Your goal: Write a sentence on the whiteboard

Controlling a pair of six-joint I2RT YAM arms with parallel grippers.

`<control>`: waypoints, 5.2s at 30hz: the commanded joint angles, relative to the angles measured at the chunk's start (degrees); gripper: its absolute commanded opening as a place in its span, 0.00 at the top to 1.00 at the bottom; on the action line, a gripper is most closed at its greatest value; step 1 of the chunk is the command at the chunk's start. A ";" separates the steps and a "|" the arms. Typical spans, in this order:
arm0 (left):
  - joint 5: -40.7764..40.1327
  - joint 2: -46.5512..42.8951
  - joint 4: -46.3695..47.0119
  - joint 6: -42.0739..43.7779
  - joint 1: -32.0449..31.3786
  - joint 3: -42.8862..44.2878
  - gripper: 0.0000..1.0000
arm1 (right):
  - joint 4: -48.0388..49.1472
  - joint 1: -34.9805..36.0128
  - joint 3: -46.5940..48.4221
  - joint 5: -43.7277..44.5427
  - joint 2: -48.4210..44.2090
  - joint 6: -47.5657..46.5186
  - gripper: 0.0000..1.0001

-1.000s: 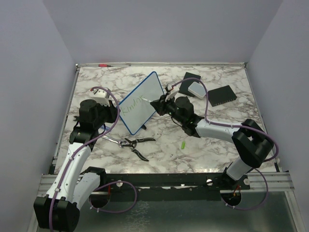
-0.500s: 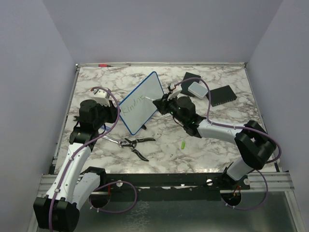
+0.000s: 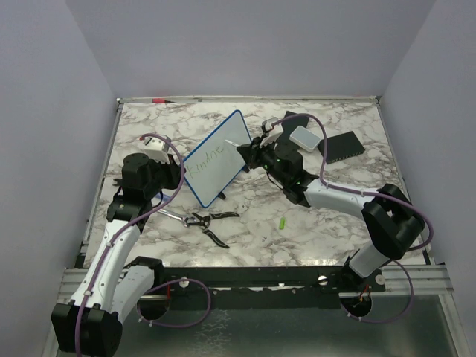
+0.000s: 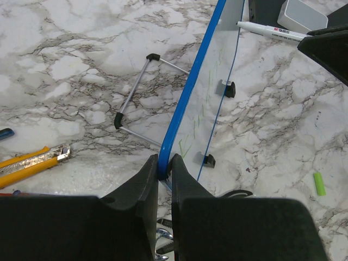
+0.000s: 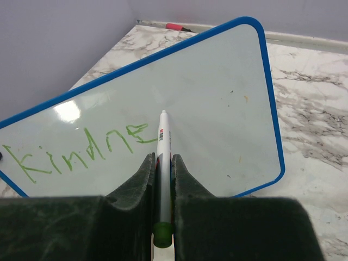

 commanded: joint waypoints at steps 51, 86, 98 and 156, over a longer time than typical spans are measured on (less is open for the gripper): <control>-0.81 -0.34 -0.55 0.83 -0.41 -0.46 0.97 | -0.77 0.70 1.17 2.07 3.92 0.46 0.99; -0.74 -0.60 -0.52 0.77 -0.46 -0.50 0.97 | -1.85 2.63 -0.26 1.86 3.93 -0.37 0.99; -0.80 -0.70 -0.57 0.80 -0.52 -0.47 0.97 | -2.56 2.34 -1.38 8.52 -1.50 1.50 0.99; -0.87 -0.69 -0.52 0.87 -0.77 -0.49 0.97 | -1.57 -0.45 5.59 -1.86 4.98 -1.11 0.99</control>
